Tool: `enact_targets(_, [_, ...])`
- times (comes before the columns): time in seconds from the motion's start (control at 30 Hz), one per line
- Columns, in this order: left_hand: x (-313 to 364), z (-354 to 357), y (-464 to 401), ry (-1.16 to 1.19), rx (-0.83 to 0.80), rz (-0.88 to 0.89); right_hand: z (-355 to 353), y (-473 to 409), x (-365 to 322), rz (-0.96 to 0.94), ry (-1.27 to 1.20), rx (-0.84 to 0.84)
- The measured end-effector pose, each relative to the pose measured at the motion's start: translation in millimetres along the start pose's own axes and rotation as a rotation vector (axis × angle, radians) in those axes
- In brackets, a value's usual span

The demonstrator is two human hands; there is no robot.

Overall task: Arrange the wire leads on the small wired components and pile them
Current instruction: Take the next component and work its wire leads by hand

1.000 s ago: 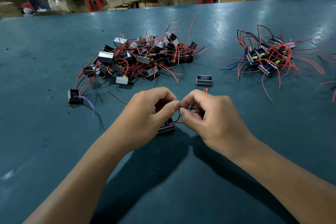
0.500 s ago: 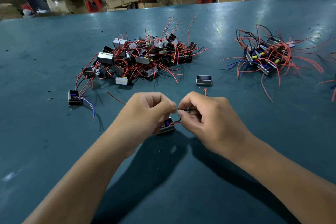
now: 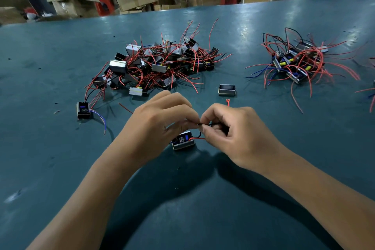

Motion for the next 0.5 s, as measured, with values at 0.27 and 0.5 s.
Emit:
enact_targets(0.27, [5.1, 6.1, -1.4, 0.025, -0.089, -0.075, 2.9, 0.1, 0.7, -0.016, 0.013, 0.022])
enact_targets(0.5, [1.4, 9.4, 5.8, 0.350, -0.211, -0.461, 6.3, 2.1, -0.9, -0.060, 0.123, 0.058])
Point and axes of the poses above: each hand's wrist, its own y-axis away from the middle knuckle, its own z-axis out of the palm, x = y × z, the point moved 1 cm from there along -y, towards the middle knuckle, and after that the axes turned 11 degrees about y, right-handed, at the moved point
